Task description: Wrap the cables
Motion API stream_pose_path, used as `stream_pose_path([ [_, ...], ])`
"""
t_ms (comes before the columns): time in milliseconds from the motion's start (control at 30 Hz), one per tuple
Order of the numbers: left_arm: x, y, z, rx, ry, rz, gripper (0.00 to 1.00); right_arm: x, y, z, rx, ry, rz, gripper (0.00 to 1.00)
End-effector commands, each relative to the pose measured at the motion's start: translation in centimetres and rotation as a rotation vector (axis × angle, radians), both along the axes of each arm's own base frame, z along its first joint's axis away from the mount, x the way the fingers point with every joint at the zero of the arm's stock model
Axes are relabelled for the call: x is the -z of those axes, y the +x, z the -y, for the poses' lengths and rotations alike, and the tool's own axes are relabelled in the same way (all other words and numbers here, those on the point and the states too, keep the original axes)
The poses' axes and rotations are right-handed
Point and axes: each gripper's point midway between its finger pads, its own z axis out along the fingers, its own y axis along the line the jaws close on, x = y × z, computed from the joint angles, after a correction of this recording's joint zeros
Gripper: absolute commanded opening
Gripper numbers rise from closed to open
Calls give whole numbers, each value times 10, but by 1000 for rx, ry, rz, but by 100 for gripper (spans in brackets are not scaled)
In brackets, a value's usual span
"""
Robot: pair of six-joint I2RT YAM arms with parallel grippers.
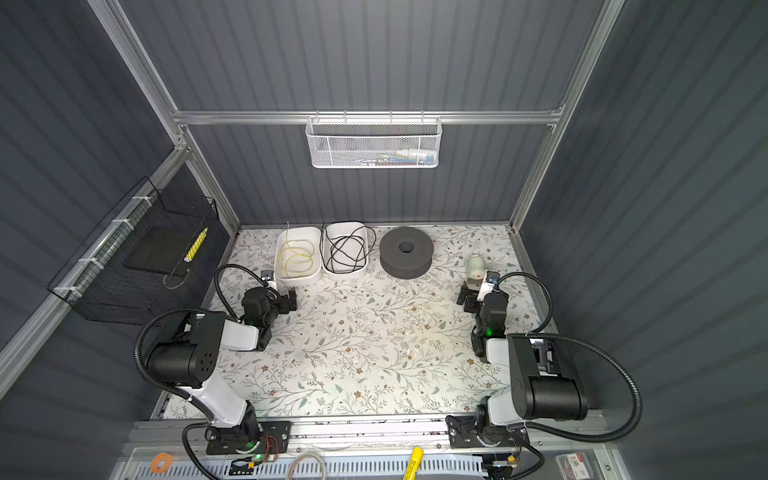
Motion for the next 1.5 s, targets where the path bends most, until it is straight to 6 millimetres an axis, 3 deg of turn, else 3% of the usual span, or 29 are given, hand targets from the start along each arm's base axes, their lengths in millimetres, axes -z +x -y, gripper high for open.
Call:
stream_pose_path([
  [0,1,1,-3,-17,-4,0,99,-6,4,-2,-14,-2,18,99],
  [1233,1,0,-4,-17,-2,2,100,-7,4,-1,-13,-2,19,99],
  [1400,-28,4,-7,-39,1,-21,99,-17,2,2,13,-8,22,99],
  [1467,-50,5,-7,-35,10,0,99,-27,4,3,27,-13,-19,99],
])
